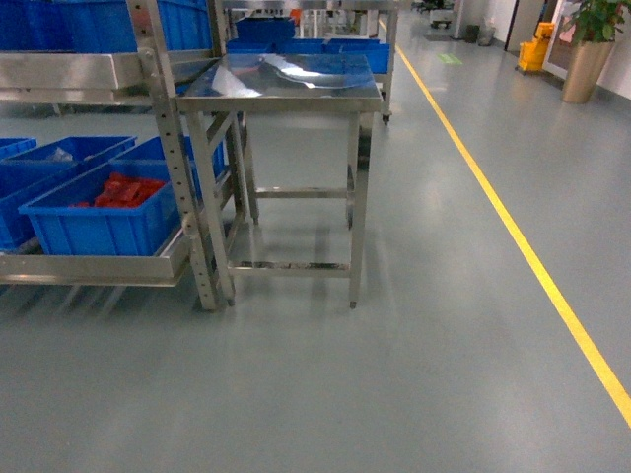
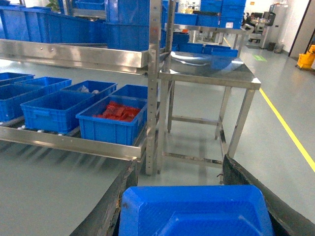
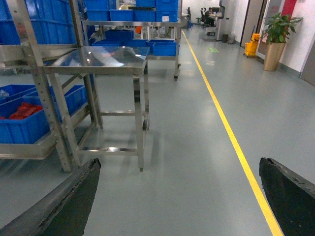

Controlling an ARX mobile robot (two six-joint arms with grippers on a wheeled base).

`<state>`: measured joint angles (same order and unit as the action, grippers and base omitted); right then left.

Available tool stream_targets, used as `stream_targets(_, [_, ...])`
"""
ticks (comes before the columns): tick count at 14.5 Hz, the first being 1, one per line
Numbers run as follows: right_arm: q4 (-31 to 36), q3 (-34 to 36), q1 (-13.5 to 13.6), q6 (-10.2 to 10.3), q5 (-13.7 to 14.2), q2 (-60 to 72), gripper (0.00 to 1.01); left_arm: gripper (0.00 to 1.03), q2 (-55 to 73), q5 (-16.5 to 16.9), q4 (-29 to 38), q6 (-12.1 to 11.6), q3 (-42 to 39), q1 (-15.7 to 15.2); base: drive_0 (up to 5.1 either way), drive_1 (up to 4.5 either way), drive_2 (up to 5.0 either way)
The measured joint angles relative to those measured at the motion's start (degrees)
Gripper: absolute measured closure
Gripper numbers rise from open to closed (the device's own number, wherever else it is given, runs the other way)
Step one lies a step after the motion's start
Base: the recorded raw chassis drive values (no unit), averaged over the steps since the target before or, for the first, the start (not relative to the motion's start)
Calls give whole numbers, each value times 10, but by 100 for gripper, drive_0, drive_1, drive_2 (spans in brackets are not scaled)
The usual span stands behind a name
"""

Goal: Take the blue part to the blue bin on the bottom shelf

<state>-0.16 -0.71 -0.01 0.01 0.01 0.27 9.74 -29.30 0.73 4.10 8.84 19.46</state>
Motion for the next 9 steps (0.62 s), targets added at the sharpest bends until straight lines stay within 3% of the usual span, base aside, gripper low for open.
stream_targets(9, [2, 0, 0, 0, 0, 0, 3, 59, 0, 1, 1, 0, 0, 0, 3, 419, -412])
